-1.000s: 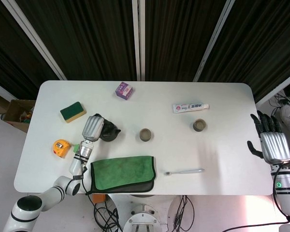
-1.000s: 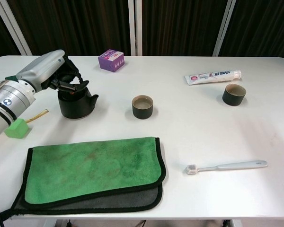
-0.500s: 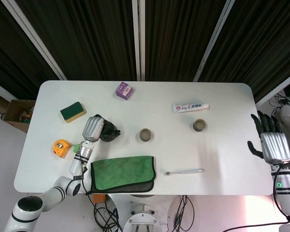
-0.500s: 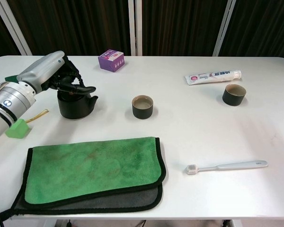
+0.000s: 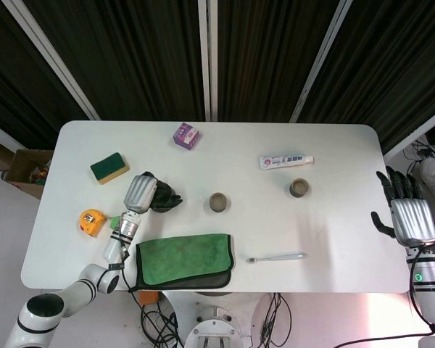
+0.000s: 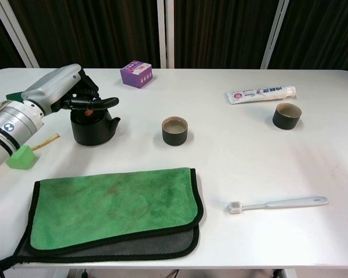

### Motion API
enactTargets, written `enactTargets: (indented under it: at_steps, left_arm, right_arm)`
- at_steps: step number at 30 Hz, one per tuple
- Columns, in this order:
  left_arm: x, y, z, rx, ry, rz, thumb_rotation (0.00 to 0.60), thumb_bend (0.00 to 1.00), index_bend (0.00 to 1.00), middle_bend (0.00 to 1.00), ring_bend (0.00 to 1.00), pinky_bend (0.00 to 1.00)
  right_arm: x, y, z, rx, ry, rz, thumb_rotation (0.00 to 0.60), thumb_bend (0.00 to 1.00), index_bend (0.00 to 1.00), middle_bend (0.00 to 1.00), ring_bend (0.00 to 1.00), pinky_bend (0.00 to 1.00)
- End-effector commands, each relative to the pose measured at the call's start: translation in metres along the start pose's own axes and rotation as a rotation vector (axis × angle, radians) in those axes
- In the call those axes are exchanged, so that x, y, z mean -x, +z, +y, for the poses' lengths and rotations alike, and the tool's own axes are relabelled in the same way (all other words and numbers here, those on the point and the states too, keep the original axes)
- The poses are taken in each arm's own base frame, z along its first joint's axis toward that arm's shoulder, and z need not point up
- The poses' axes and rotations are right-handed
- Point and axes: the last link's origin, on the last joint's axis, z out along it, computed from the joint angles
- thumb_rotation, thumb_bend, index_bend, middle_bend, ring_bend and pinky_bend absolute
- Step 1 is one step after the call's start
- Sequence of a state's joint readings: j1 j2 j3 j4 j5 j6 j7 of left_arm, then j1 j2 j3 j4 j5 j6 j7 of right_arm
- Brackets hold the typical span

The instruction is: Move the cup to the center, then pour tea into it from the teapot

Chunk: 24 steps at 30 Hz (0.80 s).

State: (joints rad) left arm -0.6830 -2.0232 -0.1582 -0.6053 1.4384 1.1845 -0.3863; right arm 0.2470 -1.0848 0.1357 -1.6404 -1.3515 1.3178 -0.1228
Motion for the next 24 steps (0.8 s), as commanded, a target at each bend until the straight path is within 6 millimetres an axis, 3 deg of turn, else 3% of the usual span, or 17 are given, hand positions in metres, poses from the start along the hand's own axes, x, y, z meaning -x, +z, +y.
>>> enactTargets:
  at_steps: [1,6,12,17,19,22,24]
  left_arm:
    - [0.0,0.0,0.0,0.006,0.007,0.001,0.202,0.0,0.87,0.86,0.78,0.42]
    - [0.0,0.001,0.001,0.02,0.029,0.001,0.204,0.0,0.79,0.78,0.69,0.41]
    - [-0.004,0.003,-0.001,0.031,0.063,0.012,0.198,0.0,0.62,0.67,0.57,0.36]
    - [-0.01,0.003,-0.002,0.04,0.068,0.028,0.17,0.0,0.45,0.47,0.36,0.21]
    - [-0.016,0.002,0.0,0.055,0.059,0.051,0.13,0.0,0.33,0.33,0.21,0.18]
    - [-0.037,0.002,0.005,0.091,0.069,0.14,0.088,0.0,0.19,0.17,0.07,0.15]
    - [-0.056,0.001,0.003,0.099,0.095,0.2,0.082,0.0,0.14,0.13,0.04,0.13]
  right_arm:
    - [0.0,0.0,0.0,0.0,0.0,-0.001,0.6,0.33,0.0,0.0,0.0,0.0]
    - [0.0,0.0,-0.001,-0.002,0.001,-0.002,0.6,0.33,0.0,0.0,0.0,0.0]
    - [0.0,0.0,-0.001,-0.002,0.0,0.0,0.6,0.33,0.0,0.0,0.0,0.0]
    - [-0.002,0.001,-0.001,-0.003,0.001,0.007,0.6,0.33,0.0,0.0,0.0,0.0]
    - [-0.003,0.001,-0.001,-0.002,0.003,0.014,0.6,0.33,0.0,0.0,0.0,0.0]
    - [-0.003,0.001,-0.001,-0.002,0.003,0.023,0.6,0.33,0.0,0.0,0.0,0.0]
    - [-0.002,0.001,0.0,-0.004,-0.001,0.021,0.6,0.33,0.0,0.0,0.0,0.0]
